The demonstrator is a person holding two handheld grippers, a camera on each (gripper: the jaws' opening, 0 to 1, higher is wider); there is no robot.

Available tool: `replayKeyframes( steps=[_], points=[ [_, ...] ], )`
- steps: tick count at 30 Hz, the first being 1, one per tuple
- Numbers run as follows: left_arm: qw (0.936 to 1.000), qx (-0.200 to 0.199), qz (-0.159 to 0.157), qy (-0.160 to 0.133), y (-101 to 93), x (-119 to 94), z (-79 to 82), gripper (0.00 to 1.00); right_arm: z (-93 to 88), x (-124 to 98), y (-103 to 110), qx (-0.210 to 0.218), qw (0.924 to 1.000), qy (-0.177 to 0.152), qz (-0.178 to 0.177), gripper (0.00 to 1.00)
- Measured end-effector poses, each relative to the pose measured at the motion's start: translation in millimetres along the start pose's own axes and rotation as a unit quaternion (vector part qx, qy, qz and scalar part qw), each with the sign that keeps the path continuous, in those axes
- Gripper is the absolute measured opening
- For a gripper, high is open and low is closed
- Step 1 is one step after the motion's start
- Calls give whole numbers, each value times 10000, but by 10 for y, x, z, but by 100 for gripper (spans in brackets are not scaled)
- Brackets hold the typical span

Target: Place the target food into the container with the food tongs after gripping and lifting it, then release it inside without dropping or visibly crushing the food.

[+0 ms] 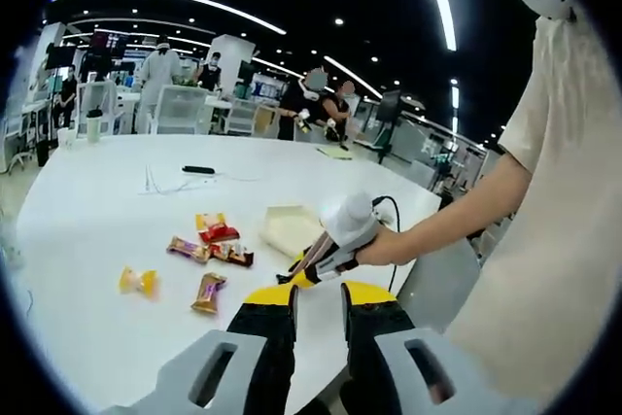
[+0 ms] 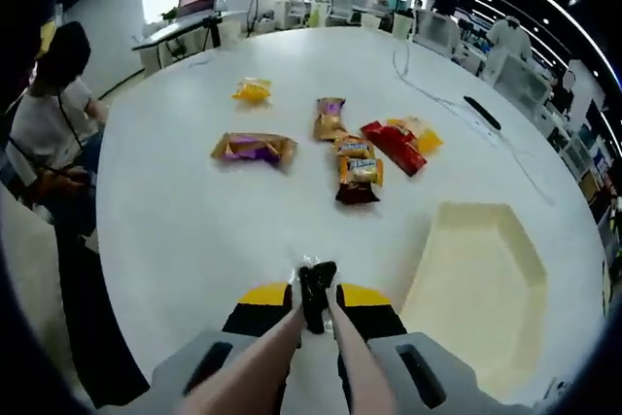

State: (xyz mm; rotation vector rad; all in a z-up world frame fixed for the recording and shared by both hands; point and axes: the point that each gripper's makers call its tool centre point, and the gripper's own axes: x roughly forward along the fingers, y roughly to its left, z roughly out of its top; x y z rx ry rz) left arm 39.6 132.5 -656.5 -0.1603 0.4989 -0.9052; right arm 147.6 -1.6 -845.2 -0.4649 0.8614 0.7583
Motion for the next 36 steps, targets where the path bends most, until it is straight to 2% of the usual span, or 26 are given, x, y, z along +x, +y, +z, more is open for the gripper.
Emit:
replayKeyframes(
  steps=[6, 12, 16, 18, 23, 29, 32, 36],
  points=[
    [10000, -28, 17, -19, 9, -25, -12, 16, 12, -53, -20, 149, 9999, -75, 12, 17],
    [10000, -19, 6, -39, 29, -31, -3, 16, 93, -162, -31, 420, 9987, -294, -7, 18],
    [10000, 26, -30, -46, 40, -24, 18, 16, 215, -299, -52, 569, 9969, -547, -77, 18],
    [9999, 56, -86, -59, 31, -16, 33, 16, 322, -426, -82, 612, 9953, -738, -163, 18],
    [9998, 109, -171, -23, 9, -6, 34, 15, 399, -552, -130, 852, 9922, -887, -177, 18],
    [9996, 147, -228, -22, 4, -11, 47, 15, 442, -671, -197, 974, 9897, -1018, -265, 19],
    [9995, 192, -264, -27, 6, -12, 71, 15, 462, -760, -280, 1254, 9849, -1153, -325, 19],
    [9992, 233, -324, -17, -4, 1, 88, 15, 482, -837, -349, 1301, 9828, -1234, -435, 19]
  ],
)
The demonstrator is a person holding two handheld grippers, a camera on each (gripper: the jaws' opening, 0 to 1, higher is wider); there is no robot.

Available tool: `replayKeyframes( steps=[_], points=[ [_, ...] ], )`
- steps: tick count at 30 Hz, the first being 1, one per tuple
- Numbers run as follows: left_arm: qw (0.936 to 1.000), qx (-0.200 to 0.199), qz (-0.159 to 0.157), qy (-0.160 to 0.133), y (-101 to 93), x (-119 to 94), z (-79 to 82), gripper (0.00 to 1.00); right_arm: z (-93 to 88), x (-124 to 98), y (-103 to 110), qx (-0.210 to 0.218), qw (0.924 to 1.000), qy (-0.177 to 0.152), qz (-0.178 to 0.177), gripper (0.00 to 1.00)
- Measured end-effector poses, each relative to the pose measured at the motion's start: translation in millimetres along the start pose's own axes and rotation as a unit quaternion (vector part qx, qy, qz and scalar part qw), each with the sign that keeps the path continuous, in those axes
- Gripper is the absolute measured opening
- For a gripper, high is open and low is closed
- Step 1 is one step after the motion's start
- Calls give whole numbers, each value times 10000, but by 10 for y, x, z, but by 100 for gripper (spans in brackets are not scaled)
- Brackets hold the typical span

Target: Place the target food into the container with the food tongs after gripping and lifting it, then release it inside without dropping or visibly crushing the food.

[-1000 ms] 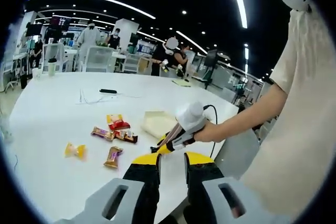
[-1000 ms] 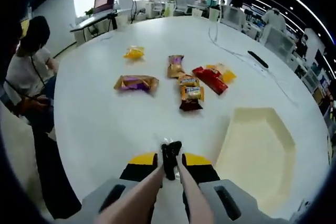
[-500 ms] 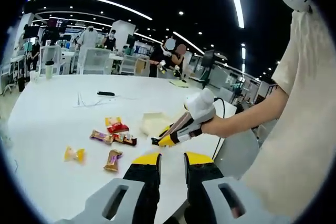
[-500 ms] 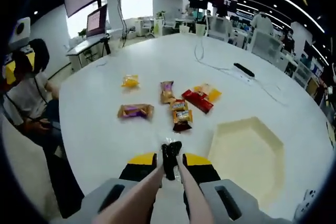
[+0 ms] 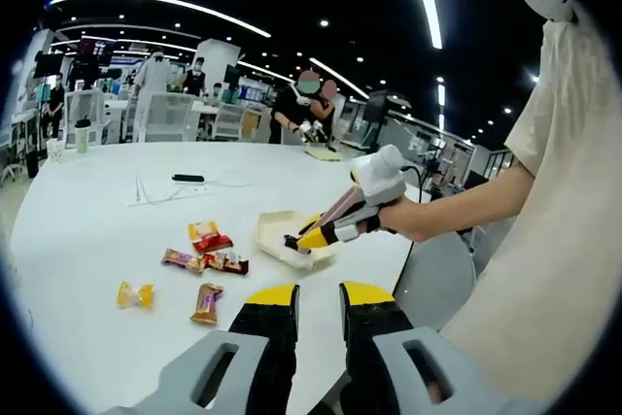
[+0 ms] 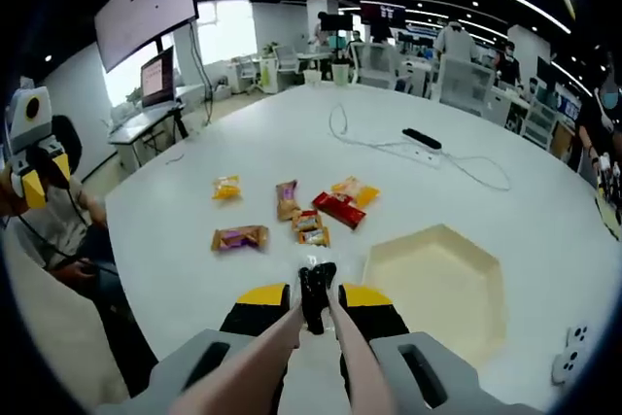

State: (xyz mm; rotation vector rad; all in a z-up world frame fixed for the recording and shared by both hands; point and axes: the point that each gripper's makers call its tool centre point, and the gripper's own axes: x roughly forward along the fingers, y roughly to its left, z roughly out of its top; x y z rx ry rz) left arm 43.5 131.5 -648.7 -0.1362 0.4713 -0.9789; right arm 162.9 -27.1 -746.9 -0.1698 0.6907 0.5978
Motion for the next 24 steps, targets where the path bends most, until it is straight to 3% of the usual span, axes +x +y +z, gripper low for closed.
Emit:
replayKeyframes(
  steps=[16, 24],
  points=[
    [9996, 252, -152, 25, 35, 31, 149, 15, 253, -152, -180, -35, 9990, -315, -303, 19],
    [9998, 173, -99, 8, 44, -54, 107, 15, 445, -299, -346, -19, 9972, -540, -524, 19]
  ],
)
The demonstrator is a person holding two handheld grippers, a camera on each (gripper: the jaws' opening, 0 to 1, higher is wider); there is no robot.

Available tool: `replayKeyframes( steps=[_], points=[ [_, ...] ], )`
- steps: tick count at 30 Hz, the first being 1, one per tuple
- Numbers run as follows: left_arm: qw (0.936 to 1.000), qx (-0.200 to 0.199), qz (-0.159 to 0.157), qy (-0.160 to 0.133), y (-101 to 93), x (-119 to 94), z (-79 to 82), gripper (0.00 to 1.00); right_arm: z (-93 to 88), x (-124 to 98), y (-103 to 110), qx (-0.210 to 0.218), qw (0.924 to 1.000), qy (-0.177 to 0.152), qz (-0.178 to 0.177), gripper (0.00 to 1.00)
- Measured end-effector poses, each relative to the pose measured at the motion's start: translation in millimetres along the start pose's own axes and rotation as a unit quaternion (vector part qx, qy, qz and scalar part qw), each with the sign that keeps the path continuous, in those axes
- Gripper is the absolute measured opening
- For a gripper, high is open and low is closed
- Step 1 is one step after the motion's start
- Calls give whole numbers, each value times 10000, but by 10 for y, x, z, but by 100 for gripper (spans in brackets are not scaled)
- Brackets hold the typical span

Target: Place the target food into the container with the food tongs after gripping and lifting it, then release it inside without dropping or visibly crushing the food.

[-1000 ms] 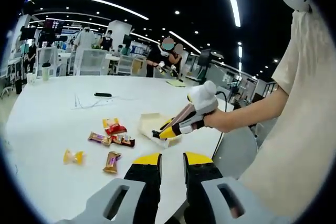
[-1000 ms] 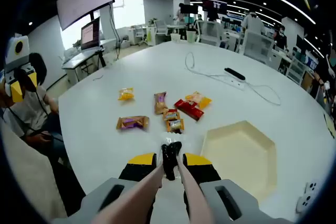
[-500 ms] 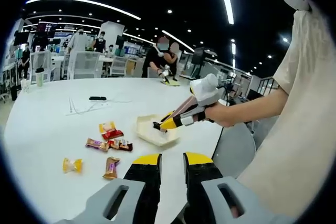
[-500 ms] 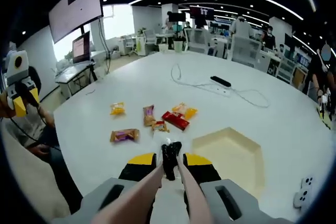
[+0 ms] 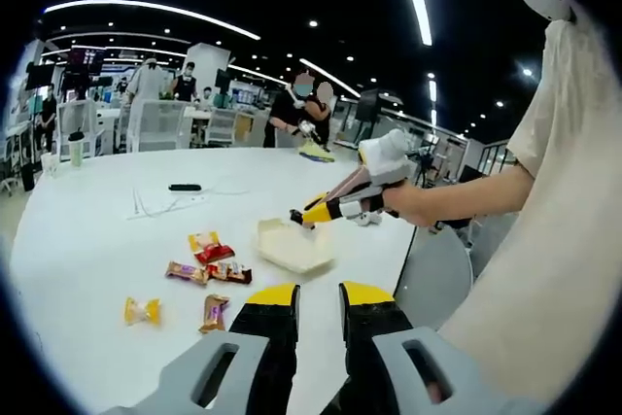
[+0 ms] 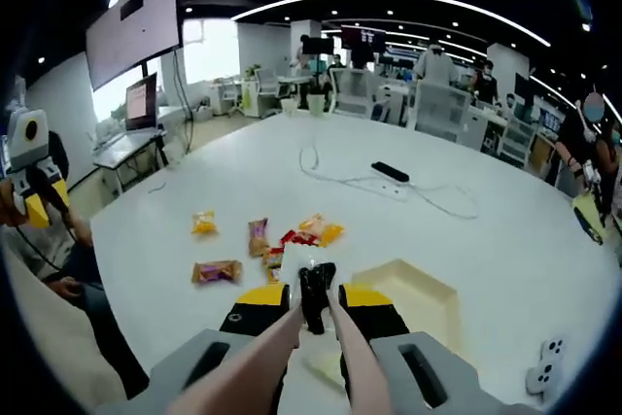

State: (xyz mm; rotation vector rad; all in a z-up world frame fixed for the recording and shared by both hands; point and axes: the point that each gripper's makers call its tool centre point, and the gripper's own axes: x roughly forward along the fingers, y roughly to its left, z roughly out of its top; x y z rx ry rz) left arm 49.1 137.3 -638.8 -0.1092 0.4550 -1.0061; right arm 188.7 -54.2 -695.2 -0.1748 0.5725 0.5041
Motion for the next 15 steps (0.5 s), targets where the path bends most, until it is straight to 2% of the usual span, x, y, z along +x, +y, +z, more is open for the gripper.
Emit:
replayKeyframes(
  steps=[6, 15],
  points=[
    [9999, -68, -40, -62, -40, 20, 6, 15, 104, -83, -142, 13, 9998, -121, -144, 19],
    [9999, 39, -124, -62, -90, 101, 54, 14, 226, -211, -374, 66, 9991, -245, -346, 19]
  ],
)
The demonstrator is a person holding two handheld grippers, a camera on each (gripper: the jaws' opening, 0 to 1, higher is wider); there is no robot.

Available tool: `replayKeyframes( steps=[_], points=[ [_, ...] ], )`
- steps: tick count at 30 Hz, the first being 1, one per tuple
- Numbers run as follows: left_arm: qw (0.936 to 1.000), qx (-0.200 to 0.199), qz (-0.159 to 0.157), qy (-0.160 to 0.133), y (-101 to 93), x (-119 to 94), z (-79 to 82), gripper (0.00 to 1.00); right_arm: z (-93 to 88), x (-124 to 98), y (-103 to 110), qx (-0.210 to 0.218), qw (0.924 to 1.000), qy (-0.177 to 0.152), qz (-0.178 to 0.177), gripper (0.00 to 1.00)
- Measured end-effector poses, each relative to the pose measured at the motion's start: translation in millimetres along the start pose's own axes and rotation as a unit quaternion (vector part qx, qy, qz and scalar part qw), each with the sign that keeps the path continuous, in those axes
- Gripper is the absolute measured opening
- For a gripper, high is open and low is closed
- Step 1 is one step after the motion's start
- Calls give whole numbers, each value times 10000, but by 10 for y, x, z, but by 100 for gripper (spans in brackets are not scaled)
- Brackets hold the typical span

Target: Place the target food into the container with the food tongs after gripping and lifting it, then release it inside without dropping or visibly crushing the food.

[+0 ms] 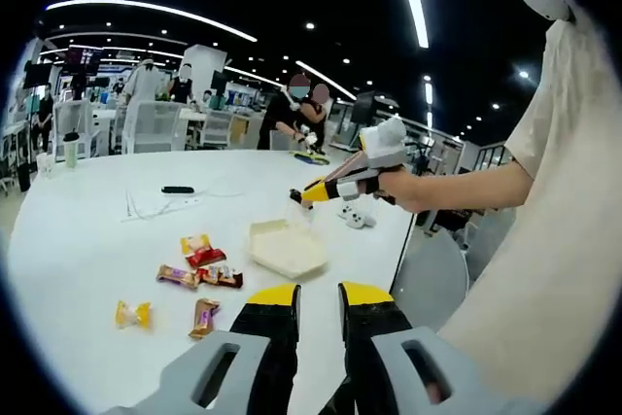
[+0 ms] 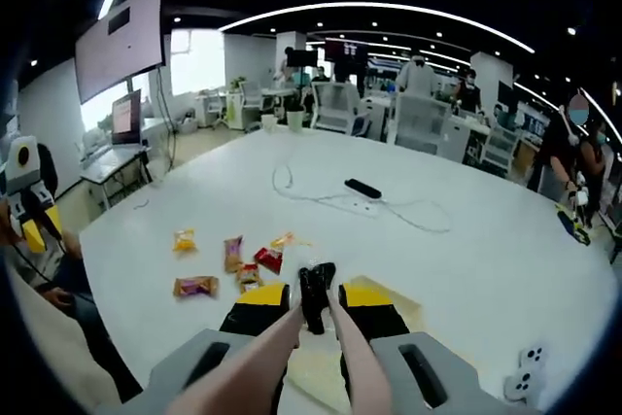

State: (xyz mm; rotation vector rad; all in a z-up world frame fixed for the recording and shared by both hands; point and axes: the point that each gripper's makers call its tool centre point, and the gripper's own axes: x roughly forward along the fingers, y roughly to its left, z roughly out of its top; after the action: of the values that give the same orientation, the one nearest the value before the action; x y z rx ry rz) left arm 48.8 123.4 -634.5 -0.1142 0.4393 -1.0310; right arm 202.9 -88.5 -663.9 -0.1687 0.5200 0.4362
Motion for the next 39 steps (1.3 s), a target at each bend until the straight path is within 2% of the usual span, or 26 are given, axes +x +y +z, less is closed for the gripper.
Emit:
replayKeyframes(
  steps=[4, 39],
  points=[
    [10000, 20, -21, 3, -1, 11, 9, 14, 45, -42, -41, 80, 9999, -59, -58, 19],
    [10000, -5, -16, 15, -38, 12, -60, 13, 69, -126, -328, 235, 9990, -151, -350, 19]
  ],
)
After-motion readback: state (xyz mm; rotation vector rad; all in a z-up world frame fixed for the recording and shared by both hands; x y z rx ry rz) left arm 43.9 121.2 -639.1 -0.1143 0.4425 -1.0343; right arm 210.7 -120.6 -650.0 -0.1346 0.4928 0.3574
